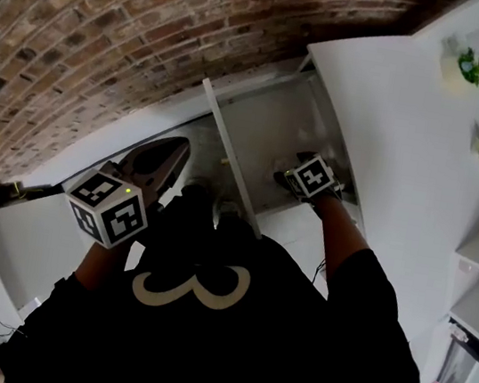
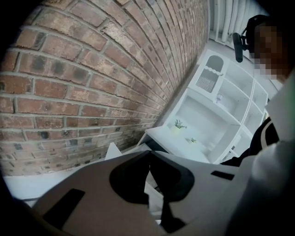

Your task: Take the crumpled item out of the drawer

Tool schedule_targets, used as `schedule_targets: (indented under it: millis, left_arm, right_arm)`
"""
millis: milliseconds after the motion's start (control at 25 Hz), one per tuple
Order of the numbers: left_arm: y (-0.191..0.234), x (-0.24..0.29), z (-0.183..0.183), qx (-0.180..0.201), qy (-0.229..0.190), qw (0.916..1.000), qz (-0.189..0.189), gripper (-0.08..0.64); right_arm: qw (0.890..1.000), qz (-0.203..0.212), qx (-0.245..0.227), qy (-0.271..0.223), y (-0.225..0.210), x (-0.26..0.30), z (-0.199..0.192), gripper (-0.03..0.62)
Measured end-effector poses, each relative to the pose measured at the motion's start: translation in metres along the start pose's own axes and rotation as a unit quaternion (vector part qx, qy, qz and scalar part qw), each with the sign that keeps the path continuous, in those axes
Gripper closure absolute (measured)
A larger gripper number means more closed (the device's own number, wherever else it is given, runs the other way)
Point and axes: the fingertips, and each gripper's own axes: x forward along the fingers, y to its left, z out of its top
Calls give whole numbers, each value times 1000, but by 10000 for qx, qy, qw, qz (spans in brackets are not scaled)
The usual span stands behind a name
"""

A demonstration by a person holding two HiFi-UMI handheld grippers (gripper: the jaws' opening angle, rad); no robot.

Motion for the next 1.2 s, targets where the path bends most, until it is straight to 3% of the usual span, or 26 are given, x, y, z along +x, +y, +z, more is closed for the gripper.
schedule_targets:
  millis: [120, 400, 520, 680, 880, 1040, 1200]
  left_arm:
    - [3, 2, -3, -19, 67, 10000, 10, 557]
    - [9, 8, 2, 12, 238, 9997, -38, 557]
    - [12, 10, 6, 22, 285, 9996, -64, 557]
    - [14, 15, 8, 16, 398, 9991, -143, 557]
    - [24, 23, 16, 12, 325, 9993, -171, 557]
    - [27, 32, 14, -72, 415, 9988, -243, 557]
    - [23, 44, 14, -23, 487, 9981, -381, 557]
  right_arm:
    - [9995, -30, -222, 228, -2, 11, -3, 227]
    - [9982, 49, -24, 597, -9, 30, -9, 225]
    - [9941, -261, 26, 1052, -18, 22, -22, 229]
    - [9906, -381, 138, 1310, -18, 20, -30, 253]
    - [9891, -651, 213, 1304, -21, 25, -25, 282]
    - [9899, -741, 411, 1139, -27, 24, -19, 359]
    - [9891, -771, 677, 1057, -32, 21, -18, 386]
